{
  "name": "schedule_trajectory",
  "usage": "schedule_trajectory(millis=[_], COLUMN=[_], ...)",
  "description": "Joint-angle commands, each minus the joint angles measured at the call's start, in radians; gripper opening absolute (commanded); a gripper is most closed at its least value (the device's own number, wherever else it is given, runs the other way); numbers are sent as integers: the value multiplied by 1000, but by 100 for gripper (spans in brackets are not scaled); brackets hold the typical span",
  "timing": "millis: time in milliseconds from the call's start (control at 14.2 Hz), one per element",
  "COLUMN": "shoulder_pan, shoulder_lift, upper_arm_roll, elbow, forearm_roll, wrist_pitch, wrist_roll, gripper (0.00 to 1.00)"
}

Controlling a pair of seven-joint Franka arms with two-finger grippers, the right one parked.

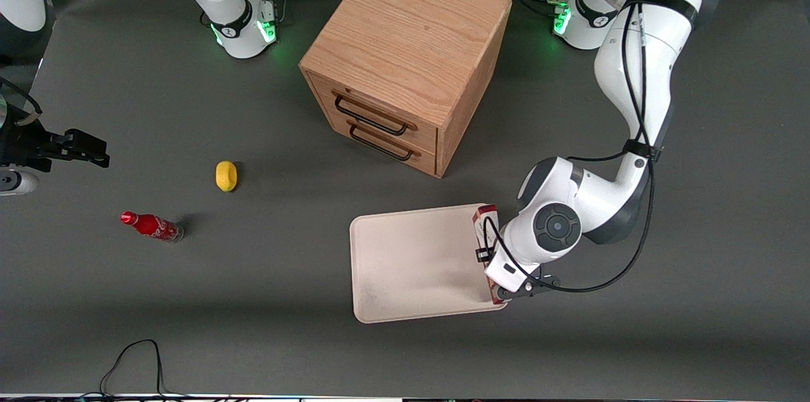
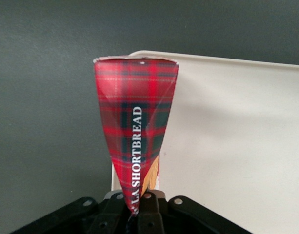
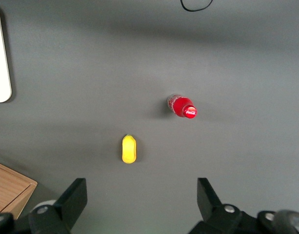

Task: Place red cookie box on tray
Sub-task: 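Lower the cookie box onto the tray's edge and open the left gripper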

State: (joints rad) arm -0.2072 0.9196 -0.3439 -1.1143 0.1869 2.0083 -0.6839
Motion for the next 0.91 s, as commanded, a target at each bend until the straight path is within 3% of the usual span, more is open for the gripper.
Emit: schedule_trajectory(millis=[0,843], shoulder_pan=[-27,-37], shoulder_lift=[16,28], upper_arm_roll=[14,29], elbow=[41,-1], forearm_roll=[17,20], wrist_pitch=[-6,46], wrist_roll=[-2,-6], gripper=[0,0])
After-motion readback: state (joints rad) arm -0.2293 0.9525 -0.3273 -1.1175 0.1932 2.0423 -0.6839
